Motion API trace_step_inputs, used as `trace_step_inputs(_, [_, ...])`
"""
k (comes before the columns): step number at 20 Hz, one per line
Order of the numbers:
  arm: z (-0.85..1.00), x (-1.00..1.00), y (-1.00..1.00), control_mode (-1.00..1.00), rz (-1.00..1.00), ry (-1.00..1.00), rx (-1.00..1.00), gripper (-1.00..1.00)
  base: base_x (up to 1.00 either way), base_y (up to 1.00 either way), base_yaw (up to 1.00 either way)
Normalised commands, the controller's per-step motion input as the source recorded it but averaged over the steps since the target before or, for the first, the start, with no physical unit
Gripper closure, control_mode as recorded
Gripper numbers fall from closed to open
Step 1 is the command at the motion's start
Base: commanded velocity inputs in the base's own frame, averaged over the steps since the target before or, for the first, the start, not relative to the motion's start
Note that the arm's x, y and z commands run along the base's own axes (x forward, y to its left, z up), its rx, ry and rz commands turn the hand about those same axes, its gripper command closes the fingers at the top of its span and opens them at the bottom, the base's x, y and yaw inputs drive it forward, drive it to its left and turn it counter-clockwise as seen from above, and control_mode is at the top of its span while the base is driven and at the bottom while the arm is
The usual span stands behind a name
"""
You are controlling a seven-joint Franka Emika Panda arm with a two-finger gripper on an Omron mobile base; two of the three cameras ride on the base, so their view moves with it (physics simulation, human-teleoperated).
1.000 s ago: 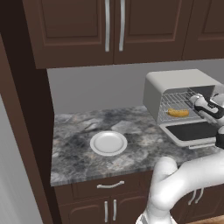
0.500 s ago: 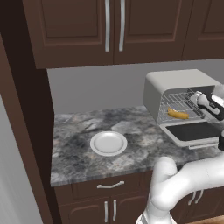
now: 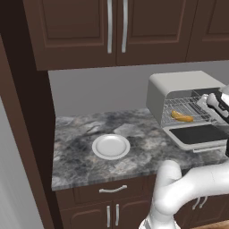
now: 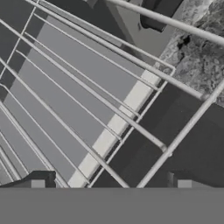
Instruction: Open the toaster oven door. Place the hotdog bun on the bottom rack in the toaster oven and place the chicken drumstick on the top rack.
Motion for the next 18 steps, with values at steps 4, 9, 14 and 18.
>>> trace_step_inputs(4, [-0.94, -0.74, 0.00, -1.00, 0.03, 0.14, 0.00, -1.00, 0.00, 0.00, 0.00])
trace_step_inputs(9, [-0.99, -0.94, 0.00, -1.00, 0.01, 0.10, 0.00, -1.00, 0.00, 0.00, 0.00])
trace_step_inputs(14, [-1.00, -1.00, 0.00, -1.00, 0.00, 0.06, 0.00, -1.00, 0.00, 0.00, 0.00])
trace_step_inputs(18, [-1.00, -1.00, 0.00, -1.00, 0.00, 0.07, 0.00, -1.00, 0.00, 0.00, 0.00])
